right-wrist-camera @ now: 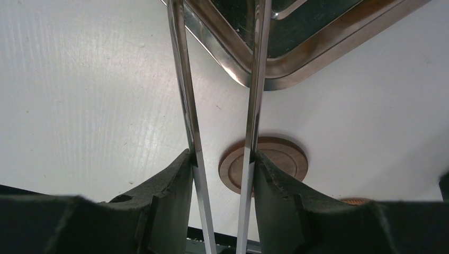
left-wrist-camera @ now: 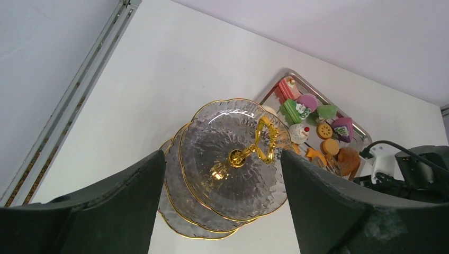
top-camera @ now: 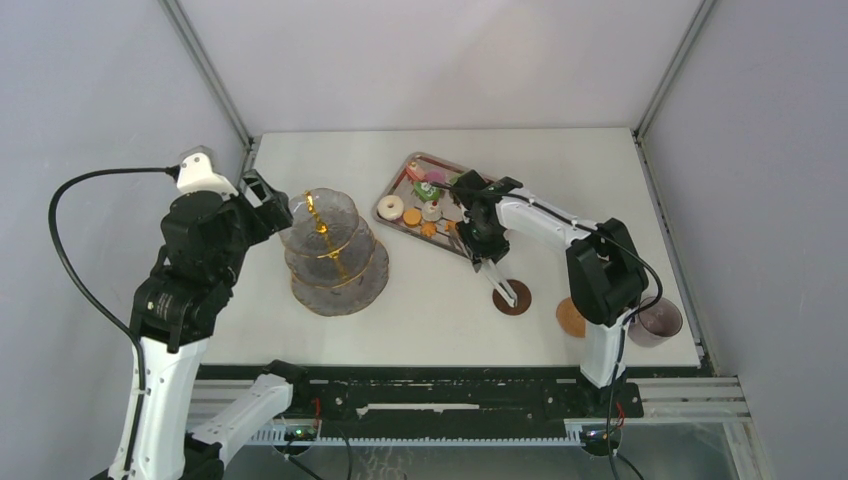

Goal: Serve the afternoon tea

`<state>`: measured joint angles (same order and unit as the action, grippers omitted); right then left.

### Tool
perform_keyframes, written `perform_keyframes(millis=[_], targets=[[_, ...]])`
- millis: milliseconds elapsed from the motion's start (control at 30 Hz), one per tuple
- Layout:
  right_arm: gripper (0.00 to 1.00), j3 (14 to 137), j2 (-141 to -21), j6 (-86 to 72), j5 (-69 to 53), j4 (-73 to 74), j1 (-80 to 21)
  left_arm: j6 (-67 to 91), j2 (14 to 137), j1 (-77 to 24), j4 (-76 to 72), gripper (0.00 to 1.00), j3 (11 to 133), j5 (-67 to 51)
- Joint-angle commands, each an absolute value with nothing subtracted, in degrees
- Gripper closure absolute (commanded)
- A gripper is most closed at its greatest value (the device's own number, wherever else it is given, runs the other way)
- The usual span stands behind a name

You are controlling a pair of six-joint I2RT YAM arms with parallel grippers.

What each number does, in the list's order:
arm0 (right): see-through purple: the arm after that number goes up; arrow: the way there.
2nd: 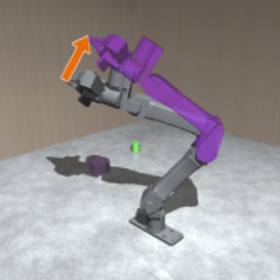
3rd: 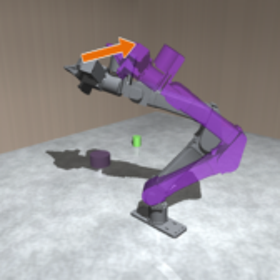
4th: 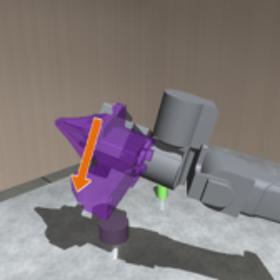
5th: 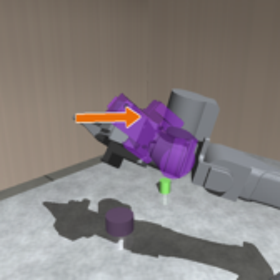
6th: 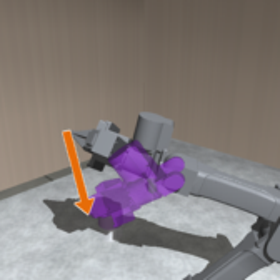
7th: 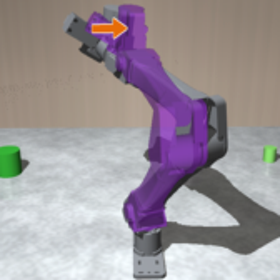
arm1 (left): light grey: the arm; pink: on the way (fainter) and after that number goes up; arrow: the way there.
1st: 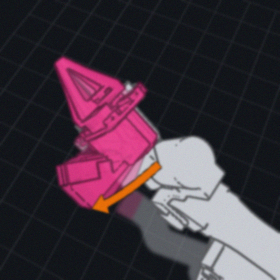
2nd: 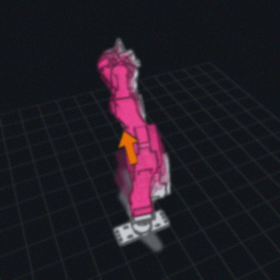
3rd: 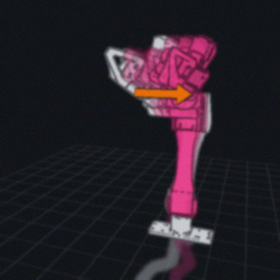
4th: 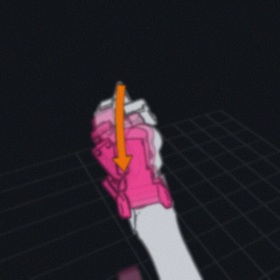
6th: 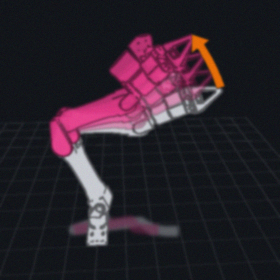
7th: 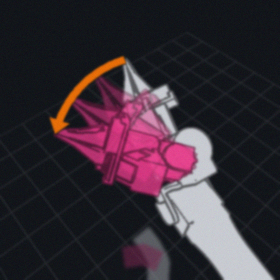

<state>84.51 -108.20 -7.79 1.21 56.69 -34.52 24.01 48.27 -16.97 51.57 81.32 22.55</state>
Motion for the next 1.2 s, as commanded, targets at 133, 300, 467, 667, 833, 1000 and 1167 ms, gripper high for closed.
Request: perform_keyframes(millis=[133, 300, 467, 667, 833, 1000, 1167], targets=[[0.5, 87.0, -108.1, -7.0, 0.9, 56.0, -35.0, 24.4, 47.6, -15.5, 50.2, 0.16, 80.7, 23.3], [0.62, 87.2, -108.2, -7.0, 0.7, 55.6, -34.9, 24.4, 47.7, -15.4, 50.1, 0.16, 80.7, 23.0], [0.79, 86.9, -105.6, -7.1, 0.9, 55.3, -34.9, 24.2, 48.1, -14.9, 50.5, 0.15, 80.8, 22.7], [0.92, 85.4, -101.5, -7.1, 2.1, 55.0, -34.9, 24.3, 49.4, -9.1, 51.5, 0.15, 81.9, 16.8], [0.98, 83.7, -98.5, -7.3, 2.8, 54.7, -34.7, 24.9, 50.0, -2.1, 51.9, 0.15, 81.8, 12.7], [1.0, 82.5, -96.0, -7.5, 3.7, 54.4, -34.7, 26.6, 50.1, 4.5, 51.3, 0.15, 79.5, 6.5], [1.0, 82.4, -93.6, -7.8, 4.7, 54.5, -34.6, 27.7, 50.7, 9.5, 50.8, 0.15, 75.5, 4.9]])
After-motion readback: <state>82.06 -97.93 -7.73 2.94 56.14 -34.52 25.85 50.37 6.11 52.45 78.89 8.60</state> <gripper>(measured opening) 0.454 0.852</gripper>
